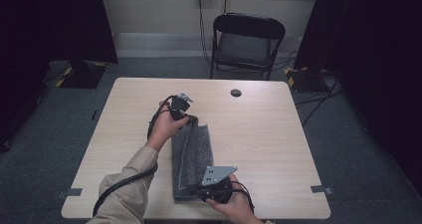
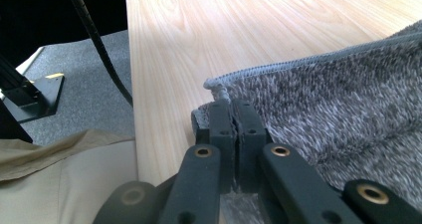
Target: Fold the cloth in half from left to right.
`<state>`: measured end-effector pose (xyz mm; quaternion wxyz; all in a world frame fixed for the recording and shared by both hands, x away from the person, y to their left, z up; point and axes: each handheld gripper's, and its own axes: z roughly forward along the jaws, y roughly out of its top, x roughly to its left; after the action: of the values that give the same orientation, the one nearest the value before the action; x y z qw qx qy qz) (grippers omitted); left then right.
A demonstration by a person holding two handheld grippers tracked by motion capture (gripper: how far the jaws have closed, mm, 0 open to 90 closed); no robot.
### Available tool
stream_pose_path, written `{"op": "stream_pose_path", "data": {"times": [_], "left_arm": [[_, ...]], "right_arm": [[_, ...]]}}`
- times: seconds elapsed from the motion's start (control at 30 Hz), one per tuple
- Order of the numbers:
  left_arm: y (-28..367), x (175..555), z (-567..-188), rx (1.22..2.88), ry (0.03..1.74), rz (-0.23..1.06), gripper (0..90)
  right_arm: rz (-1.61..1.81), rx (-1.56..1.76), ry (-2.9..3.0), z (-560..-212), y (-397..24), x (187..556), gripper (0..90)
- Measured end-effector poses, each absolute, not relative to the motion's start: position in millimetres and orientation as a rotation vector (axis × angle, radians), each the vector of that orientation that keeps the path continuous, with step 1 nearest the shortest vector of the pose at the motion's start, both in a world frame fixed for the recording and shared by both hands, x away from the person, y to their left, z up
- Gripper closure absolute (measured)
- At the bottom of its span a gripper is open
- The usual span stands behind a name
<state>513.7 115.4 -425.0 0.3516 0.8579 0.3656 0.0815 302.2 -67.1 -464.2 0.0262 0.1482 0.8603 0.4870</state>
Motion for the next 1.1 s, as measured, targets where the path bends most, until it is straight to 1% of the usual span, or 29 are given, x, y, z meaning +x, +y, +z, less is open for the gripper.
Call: {"op": "stream_pose_path", "data": {"times": [0.53,0.63,0.8,0.93,1.1], "left_arm": [[100,516,-436,2.219,0.958,0.208,85.9],[96,516,-437,2.216,0.948,0.208,81.4],[89,515,-439,2.226,0.927,0.208,78.9],[87,514,-440,2.201,0.915,0.233,67.2],[91,511,-441,2.212,0.919,0.228,65.5]], "right_arm": [[1.482,0.494,2.662,-470,-79,302,88.1],[1.48,0.499,2.659,-471,-82,303,87.9],[1.475,0.515,2.659,-473,-87,302,86.9],[1.47,0.517,2.663,-474,-89,302,85.4],[1.461,0.525,2.666,-475,-90,303,84.4]]}}
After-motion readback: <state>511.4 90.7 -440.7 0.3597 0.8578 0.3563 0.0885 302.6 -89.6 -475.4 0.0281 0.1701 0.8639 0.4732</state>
